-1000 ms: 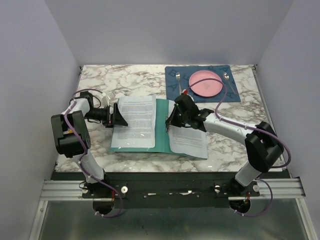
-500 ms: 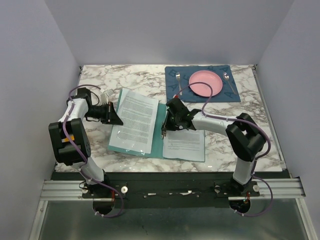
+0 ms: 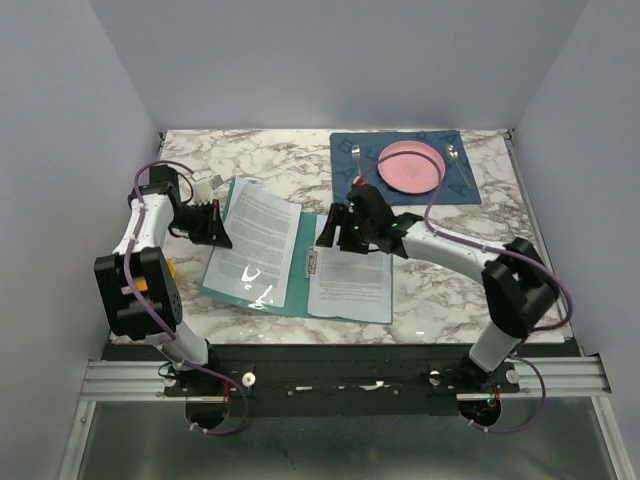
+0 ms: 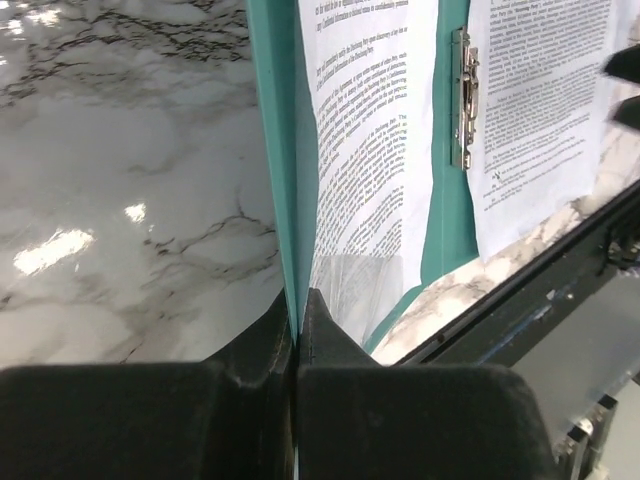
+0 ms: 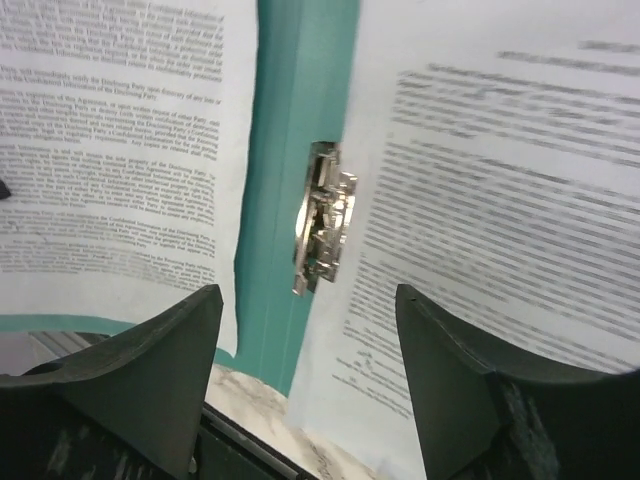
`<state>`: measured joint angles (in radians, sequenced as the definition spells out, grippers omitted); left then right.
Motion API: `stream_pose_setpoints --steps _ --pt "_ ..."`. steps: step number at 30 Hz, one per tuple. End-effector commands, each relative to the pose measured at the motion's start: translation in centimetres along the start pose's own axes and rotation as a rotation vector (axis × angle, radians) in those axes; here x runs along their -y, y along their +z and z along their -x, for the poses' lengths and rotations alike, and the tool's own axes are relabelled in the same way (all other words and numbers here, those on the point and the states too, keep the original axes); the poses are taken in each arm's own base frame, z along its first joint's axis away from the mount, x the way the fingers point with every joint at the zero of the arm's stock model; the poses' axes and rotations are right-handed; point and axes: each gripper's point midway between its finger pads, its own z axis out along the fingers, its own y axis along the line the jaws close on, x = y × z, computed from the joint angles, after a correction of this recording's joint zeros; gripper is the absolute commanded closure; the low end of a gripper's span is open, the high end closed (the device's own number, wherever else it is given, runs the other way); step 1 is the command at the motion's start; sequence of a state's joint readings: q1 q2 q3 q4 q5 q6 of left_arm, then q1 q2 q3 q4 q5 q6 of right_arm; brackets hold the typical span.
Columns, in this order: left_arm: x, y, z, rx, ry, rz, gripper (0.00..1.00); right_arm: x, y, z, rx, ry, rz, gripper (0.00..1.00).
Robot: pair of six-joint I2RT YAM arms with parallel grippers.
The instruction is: Put the files into the folder
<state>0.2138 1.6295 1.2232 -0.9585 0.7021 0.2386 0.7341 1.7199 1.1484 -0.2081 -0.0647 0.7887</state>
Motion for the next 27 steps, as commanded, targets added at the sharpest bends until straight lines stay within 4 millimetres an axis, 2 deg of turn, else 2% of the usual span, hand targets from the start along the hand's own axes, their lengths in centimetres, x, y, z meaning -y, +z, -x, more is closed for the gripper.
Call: stream_pose_setpoints --steps 1,2,4,5,6,8,9,15,21,23,27 --pt "0.1 -2.7 0.9 0.055 0.034 0.138 0.97 6.3 -2.8 1.8 0.062 0.051 -0.133 0.20" --pt "0.2 -2.9 1.0 0.060 0.033 0.143 0.97 8.1 -3.2 1.2 0.064 0.058 -0.176 0.19" --pt "0.7 -3.5 1.2 0.081 0.051 0.146 0.97 10.0 -3.9 1.2 0.074 0.070 -0.218 0.18" --pt "0.9 -3.6 1.2 0.087 0.054 0.143 0.96 10.4 -4.2 1.1 0.075 0.074 -0.222 0.18" --pt "1.3 -3.9 1.3 0.100 0.059 0.135 0.95 11.3 -4.1 0.3 0.055 0.078 -0.238 0.18" --pt "2.0 -3.8 1.2 0.102 0.075 0.107 0.81 12.0 -3.9 -0.3 0.039 0.076 -0.251 0.18" --pt "2.5 -3.7 1.2 0.102 0.089 0.105 0.79 12.6 -3.7 -1.0 0.024 0.078 -0.267 0.18" --pt "3.3 -3.2 0.8 0.075 0.095 0.107 0.75 13.6 -2.4 -2.0 -0.009 0.081 -0.277 0.18" --pt "6.1 -2.9 1.4 0.081 0.146 0.061 0.74 13.8 -1.7 -2.2 -0.023 0.073 -0.276 0.18" --pt "7.0 -2.9 1.7 0.084 0.168 0.054 0.74 13.8 -2.0 -2.1 -0.015 0.066 -0.280 0.18" --pt "6.9 -3.3 2.2 0.098 0.171 0.076 0.75 14.3 -3.5 -0.5 0.036 0.031 -0.329 0.18"
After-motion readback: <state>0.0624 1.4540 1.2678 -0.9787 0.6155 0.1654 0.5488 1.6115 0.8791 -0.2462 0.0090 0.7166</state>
